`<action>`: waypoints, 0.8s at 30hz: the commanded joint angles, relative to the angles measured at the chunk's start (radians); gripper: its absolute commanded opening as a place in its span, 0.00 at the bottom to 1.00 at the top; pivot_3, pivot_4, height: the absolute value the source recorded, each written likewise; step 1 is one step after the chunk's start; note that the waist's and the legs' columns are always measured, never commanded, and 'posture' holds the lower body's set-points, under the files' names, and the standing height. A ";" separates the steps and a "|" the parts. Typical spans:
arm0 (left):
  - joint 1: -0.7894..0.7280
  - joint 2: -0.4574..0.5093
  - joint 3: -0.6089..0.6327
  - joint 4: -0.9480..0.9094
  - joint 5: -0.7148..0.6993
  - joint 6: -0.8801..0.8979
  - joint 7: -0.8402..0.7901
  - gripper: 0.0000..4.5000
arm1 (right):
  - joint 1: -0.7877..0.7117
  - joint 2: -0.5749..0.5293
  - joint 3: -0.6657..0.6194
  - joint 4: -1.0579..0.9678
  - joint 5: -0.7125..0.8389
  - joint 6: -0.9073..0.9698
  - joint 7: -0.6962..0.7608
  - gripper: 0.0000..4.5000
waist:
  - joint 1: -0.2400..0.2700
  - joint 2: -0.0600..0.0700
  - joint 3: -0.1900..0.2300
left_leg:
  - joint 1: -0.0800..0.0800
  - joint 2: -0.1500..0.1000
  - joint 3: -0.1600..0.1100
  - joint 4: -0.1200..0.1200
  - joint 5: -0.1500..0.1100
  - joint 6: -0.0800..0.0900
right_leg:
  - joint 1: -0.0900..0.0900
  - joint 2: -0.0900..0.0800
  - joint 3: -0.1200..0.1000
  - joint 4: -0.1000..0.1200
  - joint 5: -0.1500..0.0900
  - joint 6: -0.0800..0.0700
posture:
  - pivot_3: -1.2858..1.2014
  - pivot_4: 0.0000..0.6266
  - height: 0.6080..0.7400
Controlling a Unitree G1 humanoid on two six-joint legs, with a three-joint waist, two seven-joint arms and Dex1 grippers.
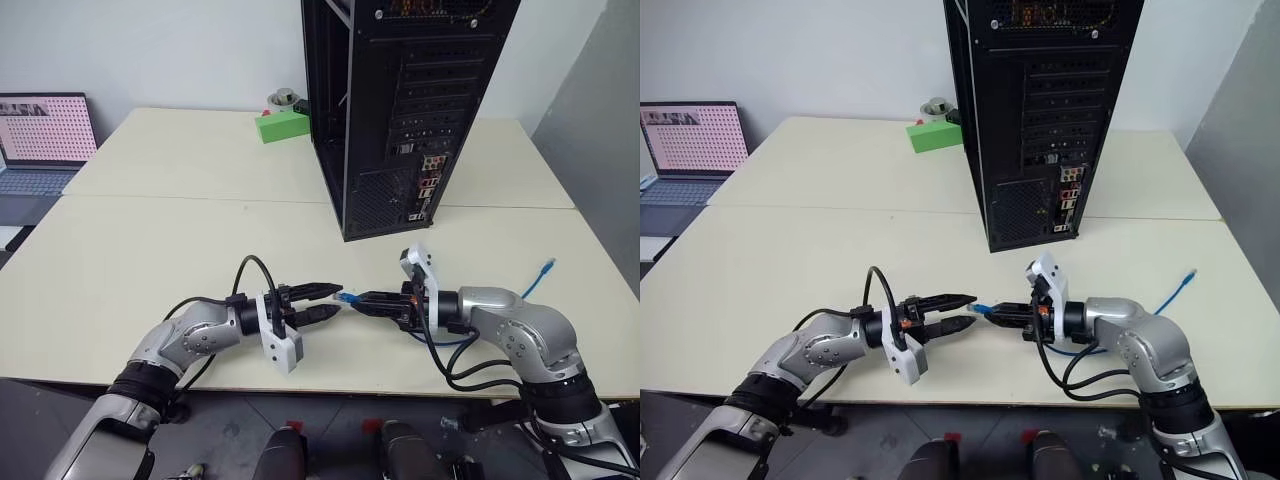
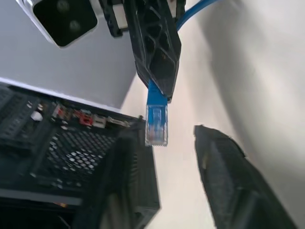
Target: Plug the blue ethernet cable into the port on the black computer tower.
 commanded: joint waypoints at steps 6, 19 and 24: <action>0.119 -0.105 0.024 -0.405 -0.538 0.786 -0.216 0.74 | -0.005 0.012 -0.108 -0.050 -0.147 -0.131 -0.258 0.00 | 0.002 0.000 0.000 | -0.001 0.000 0.000 0.000 0.000 0.000 | 0.000 0.000 0.000 0.001 0.000 0.000 | 0.52 0.24 1.00; -0.060 -0.389 0.037 -0.547 -0.479 1.384 0.024 0.74 | -0.105 0.217 -0.214 0.031 -0.338 -0.205 -0.694 0.00 | -0.002 0.000 0.000 | -0.001 0.000 -0.001 0.001 0.000 0.000 | 0.000 0.001 0.000 0.001 0.000 0.000 | 0.52 0.24 1.00; -0.097 -0.432 0.034 -0.553 -0.457 1.454 0.045 0.74 | -0.161 0.221 -0.257 0.073 -0.330 -0.196 -0.724 0.00 | 0.000 0.000 0.000 | -0.001 0.000 -0.001 0.001 0.000 0.000 | 0.000 0.001 0.000 0.000 0.000 0.000 | 0.52 0.24 1.00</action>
